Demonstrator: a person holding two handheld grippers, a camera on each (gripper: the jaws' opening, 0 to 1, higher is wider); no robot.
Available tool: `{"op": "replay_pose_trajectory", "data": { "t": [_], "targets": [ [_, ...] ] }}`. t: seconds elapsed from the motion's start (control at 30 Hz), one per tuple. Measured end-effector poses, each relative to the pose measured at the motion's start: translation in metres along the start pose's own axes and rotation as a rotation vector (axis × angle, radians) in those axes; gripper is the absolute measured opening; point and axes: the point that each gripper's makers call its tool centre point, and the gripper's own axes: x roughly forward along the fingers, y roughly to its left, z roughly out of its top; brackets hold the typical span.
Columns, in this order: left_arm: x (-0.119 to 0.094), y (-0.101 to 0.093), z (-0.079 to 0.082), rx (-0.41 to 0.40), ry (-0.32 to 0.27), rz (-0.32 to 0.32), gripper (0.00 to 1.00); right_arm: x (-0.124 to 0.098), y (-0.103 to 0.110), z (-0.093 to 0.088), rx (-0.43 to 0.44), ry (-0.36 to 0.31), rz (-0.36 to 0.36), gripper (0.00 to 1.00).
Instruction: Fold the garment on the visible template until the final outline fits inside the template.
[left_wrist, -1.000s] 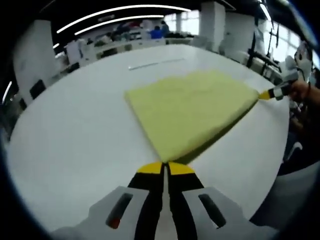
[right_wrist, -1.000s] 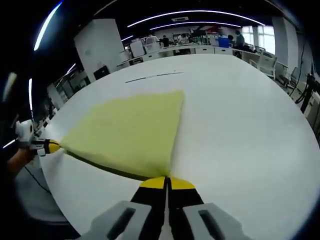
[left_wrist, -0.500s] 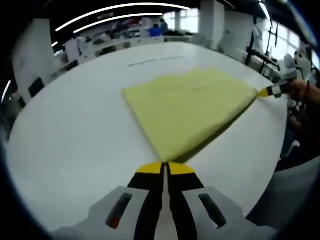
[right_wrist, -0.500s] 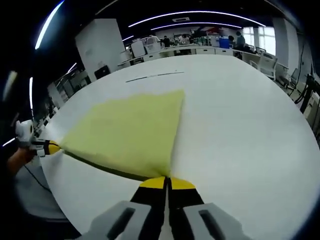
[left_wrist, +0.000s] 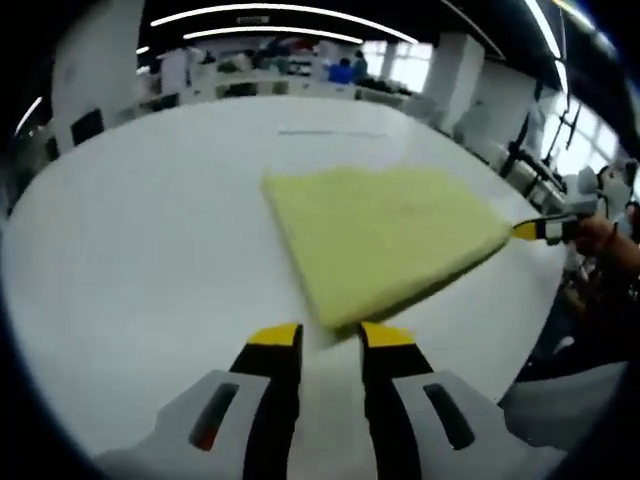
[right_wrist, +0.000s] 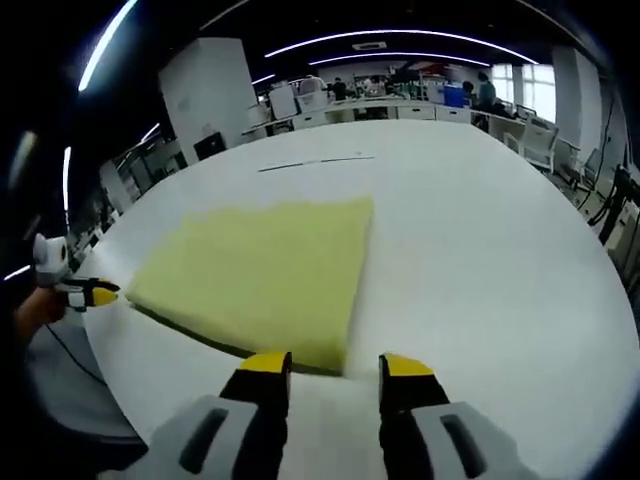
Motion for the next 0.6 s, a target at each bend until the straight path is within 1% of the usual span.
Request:
{"op": "replay_pose_trajectory", "data": {
  "t": [0.07, 0.13, 0.23, 0.3, 0.33, 0.43, 0.5, 0.6],
  "targets": [
    [-0.003, -0.004, 0.006, -0.004, -0.011, -0.005, 0.3, -0.004, 0.006, 0.006, -0.013, -0.005, 0.022, 0.42],
    [-0.006, -0.008, 0.013, 0.006, -0.021, -0.01, 0.38, -0.008, 0.012, 0.016, -0.026, -0.029, 0.04, 0.48],
    [-0.012, -0.014, 0.024, -0.006, -0.056, -0.018, 0.48, -0.016, 0.021, 0.026, -0.044, -0.042, 0.064, 0.59],
    [-0.016, -0.015, 0.03, -0.021, -0.068, -0.011, 0.59, -0.022, 0.026, 0.032, -0.073, -0.054, 0.077, 0.66],
    [-0.018, -0.016, 0.031, -0.019, -0.071, -0.011, 0.63, -0.025, 0.028, 0.034, -0.079, -0.057, 0.081, 0.68],
    [-0.028, -0.022, 0.039, -0.025, -0.09, -0.012, 0.69, -0.036, 0.034, 0.043, -0.077, -0.074, 0.096, 0.76],
    [-0.033, -0.025, 0.043, -0.034, -0.1, -0.016, 0.75, -0.045, 0.038, 0.049, -0.093, -0.094, 0.102, 0.82],
    [-0.042, -0.029, 0.048, -0.036, -0.113, -0.015, 0.81, -0.053, 0.042, 0.053, -0.112, -0.102, 0.109, 0.91]
  ]
}}
